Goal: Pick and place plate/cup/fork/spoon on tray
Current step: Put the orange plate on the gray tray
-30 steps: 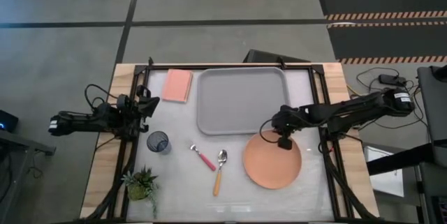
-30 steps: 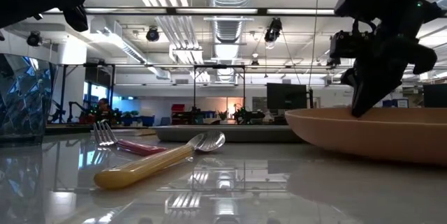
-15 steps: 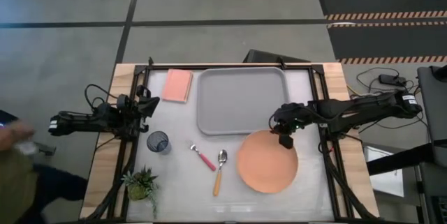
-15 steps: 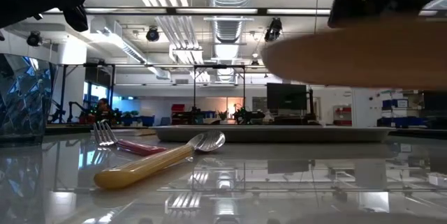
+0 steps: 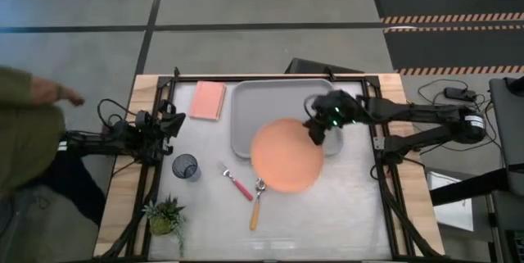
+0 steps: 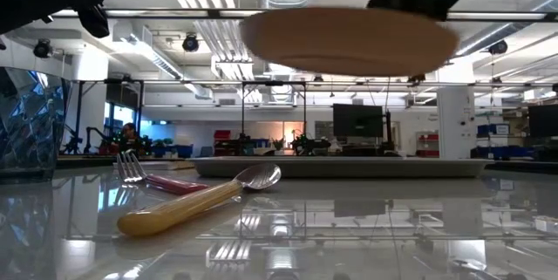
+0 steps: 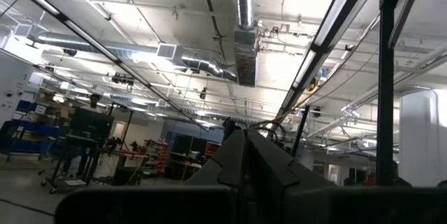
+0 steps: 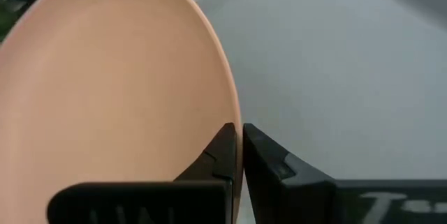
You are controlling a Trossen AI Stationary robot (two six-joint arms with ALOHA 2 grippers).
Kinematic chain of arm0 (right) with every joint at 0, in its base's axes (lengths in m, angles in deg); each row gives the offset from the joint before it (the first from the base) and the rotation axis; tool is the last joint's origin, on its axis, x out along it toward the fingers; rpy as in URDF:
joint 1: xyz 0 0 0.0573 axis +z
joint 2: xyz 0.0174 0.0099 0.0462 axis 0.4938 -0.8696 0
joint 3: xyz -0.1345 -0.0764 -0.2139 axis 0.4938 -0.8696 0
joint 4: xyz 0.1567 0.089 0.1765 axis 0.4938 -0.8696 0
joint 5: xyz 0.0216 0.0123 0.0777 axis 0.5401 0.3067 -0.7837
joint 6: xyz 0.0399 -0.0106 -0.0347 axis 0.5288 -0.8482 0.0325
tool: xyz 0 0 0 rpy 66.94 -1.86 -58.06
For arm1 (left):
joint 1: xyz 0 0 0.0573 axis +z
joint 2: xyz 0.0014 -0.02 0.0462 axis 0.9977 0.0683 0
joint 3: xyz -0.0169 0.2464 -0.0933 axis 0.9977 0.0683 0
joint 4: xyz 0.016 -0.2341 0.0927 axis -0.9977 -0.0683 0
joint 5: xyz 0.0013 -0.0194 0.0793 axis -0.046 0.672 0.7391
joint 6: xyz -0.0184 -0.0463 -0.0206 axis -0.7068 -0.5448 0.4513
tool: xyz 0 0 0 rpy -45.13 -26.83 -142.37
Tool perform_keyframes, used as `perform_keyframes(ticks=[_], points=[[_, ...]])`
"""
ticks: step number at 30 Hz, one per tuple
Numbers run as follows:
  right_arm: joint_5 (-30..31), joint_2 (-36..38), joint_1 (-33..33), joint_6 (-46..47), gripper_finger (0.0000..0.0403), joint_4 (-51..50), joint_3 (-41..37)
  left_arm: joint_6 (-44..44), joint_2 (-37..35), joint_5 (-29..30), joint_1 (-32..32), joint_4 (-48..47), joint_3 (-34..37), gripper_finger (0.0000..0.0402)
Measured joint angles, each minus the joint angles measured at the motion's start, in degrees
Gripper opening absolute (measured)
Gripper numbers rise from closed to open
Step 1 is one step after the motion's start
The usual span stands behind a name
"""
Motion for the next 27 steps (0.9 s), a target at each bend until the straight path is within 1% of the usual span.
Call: perform_keyframes(ticks=[4, 7, 13, 15, 19, 23, 25, 27], points=[[-0.05, -7.54, -6.72, -0.29, 0.0009, 3.01, 2.92, 0.0, 0.0, -0.01, -0.01, 0.03, 0.0, 0.0], [-0.01, -14.24, -11.32, -2.68, 0.0009, 4.81, 5.6, 0.01, 0.0, 0.01, 0.01, 0.03, 0.0, 0.0], [-0.96, -28.18, -17.67, -6.3, 0.0009, 7.42, 12.35, -0.02, 0.0, 0.0, 0.01, 0.03, 0.0, 0.0], [-1.34, -31.98, -18.64, -7.24, 0.0009, 7.63, 15.05, -0.04, 0.0, 0.01, 0.01, 0.03, 0.0, 0.0], [-4.08, -37.71, -19.05, -8.85, 0.0009, 7.53, 19.46, -0.07, 0.0, -0.01, 0.0, 0.02, 0.0, 0.0], [-3.91, -41.23, -18.97, -9.61, 0.0013, 7.11, 22.44, -0.09, 0.08, -0.01, -0.01, 0.01, 0.0, 0.0], [-3.3, -42.33, -19.09, -9.63, 0.0022, 6.76, 23.32, -0.09, 0.09, -0.01, -0.01, -0.05, 0.02, 0.0], [-1.12, -42.97, -19.09, -9.73, 0.0037, 6.25, 24.0, -0.09, 0.09, -0.01, -0.01, -0.12, 0.02, 0.0]])
